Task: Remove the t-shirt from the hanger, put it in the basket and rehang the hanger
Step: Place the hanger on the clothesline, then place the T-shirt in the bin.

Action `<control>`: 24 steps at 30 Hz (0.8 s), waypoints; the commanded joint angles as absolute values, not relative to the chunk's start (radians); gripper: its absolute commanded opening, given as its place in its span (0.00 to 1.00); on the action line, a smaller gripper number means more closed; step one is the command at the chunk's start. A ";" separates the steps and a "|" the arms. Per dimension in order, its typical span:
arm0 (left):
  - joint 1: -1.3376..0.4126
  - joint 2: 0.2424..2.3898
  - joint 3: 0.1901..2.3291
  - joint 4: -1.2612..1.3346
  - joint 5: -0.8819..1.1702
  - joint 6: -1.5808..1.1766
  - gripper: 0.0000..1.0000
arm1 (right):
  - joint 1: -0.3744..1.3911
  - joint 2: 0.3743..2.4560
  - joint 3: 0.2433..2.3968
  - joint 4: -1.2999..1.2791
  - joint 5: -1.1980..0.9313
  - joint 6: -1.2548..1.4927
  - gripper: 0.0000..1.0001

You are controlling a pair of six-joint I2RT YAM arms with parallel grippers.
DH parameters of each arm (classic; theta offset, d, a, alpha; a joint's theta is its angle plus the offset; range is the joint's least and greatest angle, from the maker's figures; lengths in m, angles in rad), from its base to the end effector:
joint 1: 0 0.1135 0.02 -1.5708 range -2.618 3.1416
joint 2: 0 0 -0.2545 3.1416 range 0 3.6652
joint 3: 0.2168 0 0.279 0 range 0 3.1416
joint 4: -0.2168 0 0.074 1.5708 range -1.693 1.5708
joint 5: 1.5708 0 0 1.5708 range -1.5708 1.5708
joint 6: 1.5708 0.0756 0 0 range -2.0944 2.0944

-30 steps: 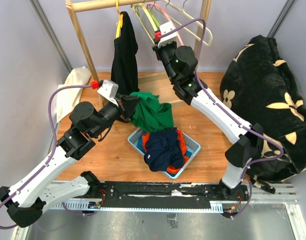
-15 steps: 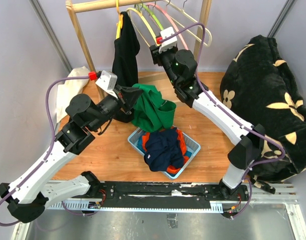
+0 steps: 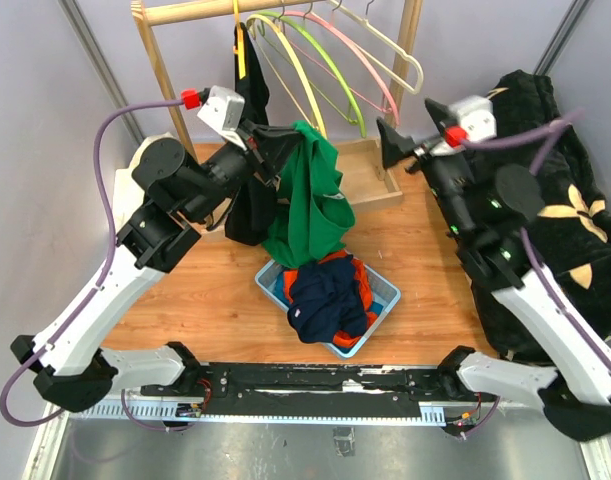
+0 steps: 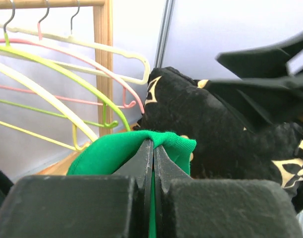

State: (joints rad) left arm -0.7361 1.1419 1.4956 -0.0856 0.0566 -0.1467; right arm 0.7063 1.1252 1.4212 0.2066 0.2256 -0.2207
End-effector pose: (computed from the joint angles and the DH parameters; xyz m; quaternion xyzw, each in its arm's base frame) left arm 0.2144 -0.2000 0.5352 0.1976 0.5734 -0.3551 0.7114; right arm 0.2262 0.1707 0.5512 -0.1395 0.4958 0.1500 0.8439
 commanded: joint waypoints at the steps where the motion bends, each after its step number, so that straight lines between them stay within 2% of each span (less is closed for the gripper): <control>1: -0.738 1.197 1.617 -0.078 0.106 -0.118 0.00 | 0.700 0.966 1.302 0.064 0.069 -0.199 0.79; 4: -0.738 1.232 1.695 -0.092 0.138 -0.108 0.00 | 0.700 0.866 1.227 0.002 -0.012 -0.179 0.81; 12: -0.738 1.355 1.946 -0.197 0.272 -0.105 0.01 | 0.700 0.778 1.054 -0.013 -0.243 -0.108 1.00; 17: -0.738 1.365 1.981 -0.195 0.355 -0.126 0.00 | 0.699 0.784 0.937 0.095 -0.244 -0.116 0.98; 24: -0.738 1.363 2.004 -0.191 0.390 -0.146 0.00 | 0.701 0.919 0.954 0.197 -0.391 -0.060 0.98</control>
